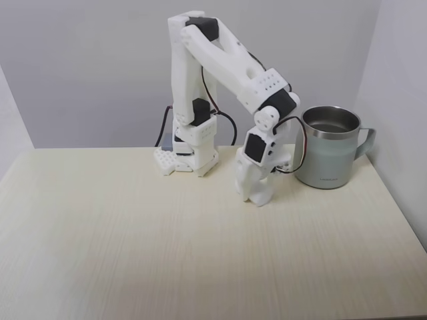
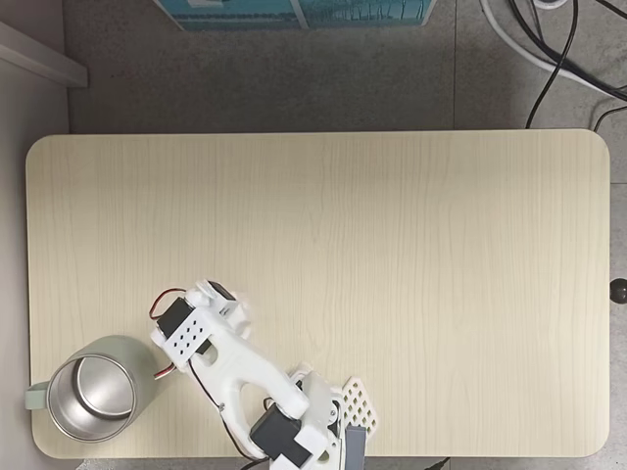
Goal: Grasp a dressing and put it in the cup.
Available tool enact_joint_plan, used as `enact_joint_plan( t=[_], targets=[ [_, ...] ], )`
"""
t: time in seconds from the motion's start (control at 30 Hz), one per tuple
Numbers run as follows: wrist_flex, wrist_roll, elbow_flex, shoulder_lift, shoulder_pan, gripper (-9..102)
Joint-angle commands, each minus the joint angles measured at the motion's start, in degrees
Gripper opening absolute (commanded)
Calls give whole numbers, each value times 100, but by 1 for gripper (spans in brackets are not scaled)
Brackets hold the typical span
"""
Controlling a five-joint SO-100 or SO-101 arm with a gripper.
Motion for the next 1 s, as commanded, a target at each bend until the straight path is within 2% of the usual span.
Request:
enact_joint_plan(
  t=[0.0,0.3,0.43,0.63,0.83,0.97],
  targets=[
    [-70,114,-9,18,114,0],
    [35,272,-176,-606,132,0],
    [782,343,-62,-1819,79,0],
    [2408,176,826,-3498,255,0],
    [3612,-141,2268,-3911,650,0],
    [3841,-193,3059,-3902,861,0]
  ],
)
